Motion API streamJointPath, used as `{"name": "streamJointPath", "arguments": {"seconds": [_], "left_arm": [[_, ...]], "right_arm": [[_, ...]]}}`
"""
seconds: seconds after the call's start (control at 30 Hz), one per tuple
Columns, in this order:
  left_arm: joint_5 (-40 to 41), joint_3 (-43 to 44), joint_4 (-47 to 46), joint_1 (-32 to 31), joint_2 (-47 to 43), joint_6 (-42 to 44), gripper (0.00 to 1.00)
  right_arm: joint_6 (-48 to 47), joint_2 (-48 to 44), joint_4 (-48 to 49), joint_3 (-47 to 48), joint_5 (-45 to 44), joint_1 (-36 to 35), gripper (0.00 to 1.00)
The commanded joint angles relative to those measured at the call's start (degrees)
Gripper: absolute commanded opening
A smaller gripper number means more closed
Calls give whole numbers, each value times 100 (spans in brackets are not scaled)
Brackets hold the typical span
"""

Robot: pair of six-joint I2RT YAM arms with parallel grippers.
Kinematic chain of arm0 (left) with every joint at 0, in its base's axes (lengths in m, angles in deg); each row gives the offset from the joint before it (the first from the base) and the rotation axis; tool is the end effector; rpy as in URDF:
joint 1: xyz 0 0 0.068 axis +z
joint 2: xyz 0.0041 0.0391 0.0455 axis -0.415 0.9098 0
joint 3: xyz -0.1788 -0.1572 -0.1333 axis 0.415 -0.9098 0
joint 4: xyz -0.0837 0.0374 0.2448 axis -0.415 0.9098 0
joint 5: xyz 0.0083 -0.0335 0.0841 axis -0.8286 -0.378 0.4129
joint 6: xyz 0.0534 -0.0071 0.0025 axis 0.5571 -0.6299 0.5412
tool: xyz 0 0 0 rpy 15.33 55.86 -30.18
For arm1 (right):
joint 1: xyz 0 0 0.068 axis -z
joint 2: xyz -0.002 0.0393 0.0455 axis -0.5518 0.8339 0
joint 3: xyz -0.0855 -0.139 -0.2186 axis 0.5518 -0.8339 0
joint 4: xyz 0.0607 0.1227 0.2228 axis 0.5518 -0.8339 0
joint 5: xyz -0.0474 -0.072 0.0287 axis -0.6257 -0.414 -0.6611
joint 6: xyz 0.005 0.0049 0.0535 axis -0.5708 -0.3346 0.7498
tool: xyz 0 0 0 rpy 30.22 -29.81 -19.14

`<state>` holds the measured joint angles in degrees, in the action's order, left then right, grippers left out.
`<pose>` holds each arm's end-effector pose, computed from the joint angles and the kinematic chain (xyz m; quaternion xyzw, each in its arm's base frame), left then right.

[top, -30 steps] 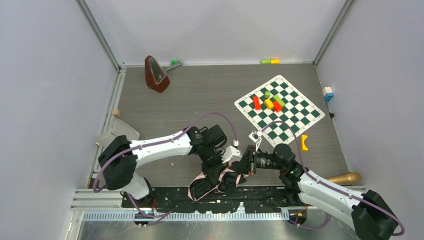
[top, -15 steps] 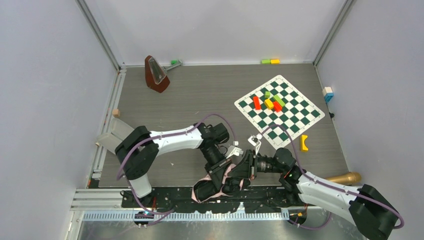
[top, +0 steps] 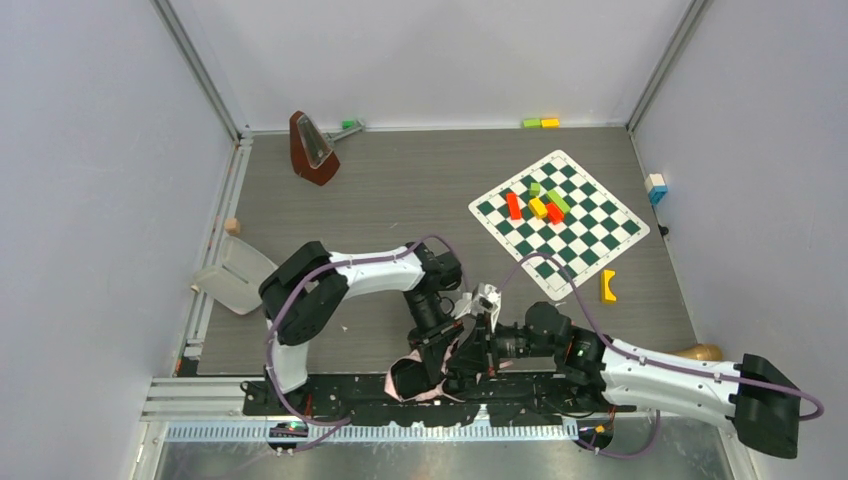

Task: Put away the umbrella

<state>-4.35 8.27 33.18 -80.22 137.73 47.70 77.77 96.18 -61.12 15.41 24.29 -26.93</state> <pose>0.1526 -0.2773 0.1645 -0.3630 -0.7950 0.3954 0.2826 0.0659 0.1484 0.1838 -0.3121 0.6959 0.5763 0.2936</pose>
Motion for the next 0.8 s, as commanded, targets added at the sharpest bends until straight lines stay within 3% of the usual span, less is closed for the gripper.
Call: {"name": "streamJointPath", "arguments": {"seconds": [0.0, 0.2, 0.33, 0.53, 0.77], "left_arm": [[41, 840, 397, 278, 368, 600, 0], [-234, 1305, 1217, 455, 642, 1574, 0], [-220, 1696, 1573, 499, 949, 1761, 0], [194, 1828, 1763, 498, 1156, 1951, 0], [590, 2441, 2381, 543, 1680, 2590, 0]], "right_arm": [[-1014, -72, -183, 840, -119, -923, 6], [-1888, -70, -411, 1020, -590, -1622, 6], [-2330, 408, -821, 1607, -412, -1733, 6], [-2810, 1107, -1425, 2560, -20, -1946, 6], [-3076, 1321, -2073, 2927, -54, -2448, 6]]}}
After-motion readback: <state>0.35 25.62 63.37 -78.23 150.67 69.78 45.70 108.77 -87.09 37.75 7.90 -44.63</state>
